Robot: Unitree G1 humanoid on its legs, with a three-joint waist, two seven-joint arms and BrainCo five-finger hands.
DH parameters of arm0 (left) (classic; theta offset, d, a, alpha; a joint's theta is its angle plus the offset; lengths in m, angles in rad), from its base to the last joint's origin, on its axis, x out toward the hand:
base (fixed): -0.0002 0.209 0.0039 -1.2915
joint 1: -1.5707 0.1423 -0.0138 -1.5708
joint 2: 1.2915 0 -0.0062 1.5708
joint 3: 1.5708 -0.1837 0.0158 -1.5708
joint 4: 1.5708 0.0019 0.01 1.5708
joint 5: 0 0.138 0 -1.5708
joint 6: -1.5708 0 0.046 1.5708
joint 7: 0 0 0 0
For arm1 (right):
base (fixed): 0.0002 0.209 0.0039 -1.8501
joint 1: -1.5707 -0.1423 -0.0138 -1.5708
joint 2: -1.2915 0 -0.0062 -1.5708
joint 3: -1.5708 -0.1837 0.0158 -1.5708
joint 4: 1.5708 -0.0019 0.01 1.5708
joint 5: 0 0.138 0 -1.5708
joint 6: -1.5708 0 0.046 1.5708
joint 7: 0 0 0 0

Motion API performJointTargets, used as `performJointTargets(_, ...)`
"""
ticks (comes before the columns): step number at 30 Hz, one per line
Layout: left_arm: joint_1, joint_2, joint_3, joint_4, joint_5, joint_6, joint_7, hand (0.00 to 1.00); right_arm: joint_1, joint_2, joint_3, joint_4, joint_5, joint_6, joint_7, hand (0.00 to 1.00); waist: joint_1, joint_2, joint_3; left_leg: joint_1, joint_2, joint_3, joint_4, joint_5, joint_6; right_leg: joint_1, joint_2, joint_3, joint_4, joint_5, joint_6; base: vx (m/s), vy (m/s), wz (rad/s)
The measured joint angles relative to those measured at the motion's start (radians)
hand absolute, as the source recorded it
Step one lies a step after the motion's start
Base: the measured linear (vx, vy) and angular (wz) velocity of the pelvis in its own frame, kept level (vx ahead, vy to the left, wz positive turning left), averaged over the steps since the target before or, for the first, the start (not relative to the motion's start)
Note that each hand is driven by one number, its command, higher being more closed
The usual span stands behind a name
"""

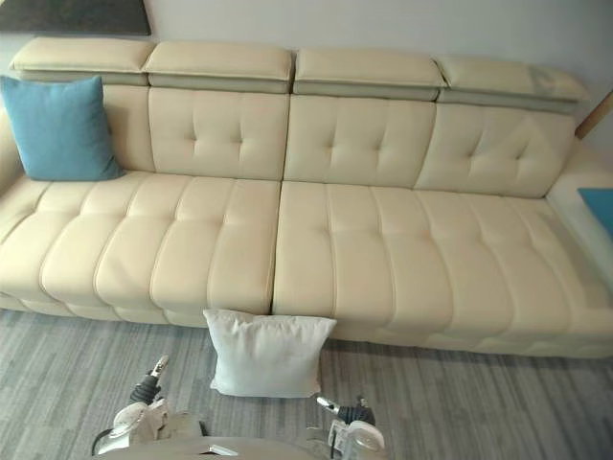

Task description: Pick up cushions and gather them together orderly.

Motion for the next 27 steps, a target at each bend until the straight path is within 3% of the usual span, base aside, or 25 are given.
performJointTargets(3, 0.01, 0.012, -0.003, 0.012, 0.0, 0.003, 0.0, 0.0, 0.004, 0.011, -0.01, 0.002, 0.0, -0.001, 0.0, 0.0, -0.005, -0.01, -0.007, 0.037, -0.041, 0.019, -0.07, 0.021, 0.035, 0.029, -0.017, 0.006, -0.065, 0.04, 0.006, -0.01, 0.101, -0.01)
performJointTargets(8, 0.034, 0.03, -0.041, 0.047, 0.003, 0.005, -0.001, 0.0, -0.004, 0.0, -0.035, 0.036, 0.0, -0.003, 0.001, 0.0, -0.011, -0.011, -0.027, 0.119, -0.096, 0.046, -0.253, 0.125, 0.028, 0.032, -0.027, 0.038, -0.129, 0.082, 0.034, -0.08, -0.003, -0.18)
performJointTargets(10, 0.039, 0.032, -0.072, 0.065, 0.008, 0.005, -0.001, 0.0, -0.004, -0.016, -0.036, 0.043, 0.0, -0.002, 0.001, 0.0, -0.014, -0.007, -0.032, 0.165, -0.12, 0.041, -0.387, 0.203, 0.031, 0.028, -0.024, 0.031, -0.141, 0.091, 0.033, -0.09, -0.049, 0.04)
performJointTargets(15, 0.047, 0.048, -0.119, 0.077, 0.011, 0.002, -0.001, 0.0, -0.009, -0.041, -0.027, 0.076, 0.0, -0.005, 0.002, 0.0, -0.011, -0.002, -0.041, 0.204, -0.132, 0.017, -0.508, 0.27, 0.035, 0.028, -0.005, 0.025, -0.154, 0.104, 0.03, -0.05, -0.027, 0.08)
performJointTargets(21, 0.047, 0.071, -0.156, 0.081, 0.012, 0.002, -0.002, 0.0, -0.021, -0.054, 0.027, 0.077, -0.006, -0.004, 0.002, 0.0, -0.01, -0.025, -0.041, 0.206, -0.155, 0.007, -0.536, 0.283, 0.038, 0.028, -0.011, 0.039, -0.186, 0.122, 0.032, 0.01, 0.032, -0.03)
performJointTargets(25, 0.023, 0.094, -0.189, 0.074, 0.013, 0.001, 0.002, 0.0, -0.077, -0.056, 0.127, 0.073, -0.032, -0.001, -0.001, 0.0, -0.004, -0.041, -0.012, 0.15, -0.16, -0.001, -0.506, 0.278, 0.045, -0.02, -0.02, 0.048, -0.173, 0.129, 0.028, -0.02, 0.044, 0.03)
performJointTargets(27, -0.046, 0.102, -0.191, 0.028, 0.005, -0.002, 0.022, 0.0, -0.173, -0.059, 0.198, 0.009, -0.066, -0.005, -0.005, 0.0, 0.0, -0.042, 0.081, -0.023, -0.118, -0.013, -0.296, 0.201, 0.056, -0.117, -0.019, 0.055, -0.111, 0.148, 0.036, -0.13, 0.026, 0.07)
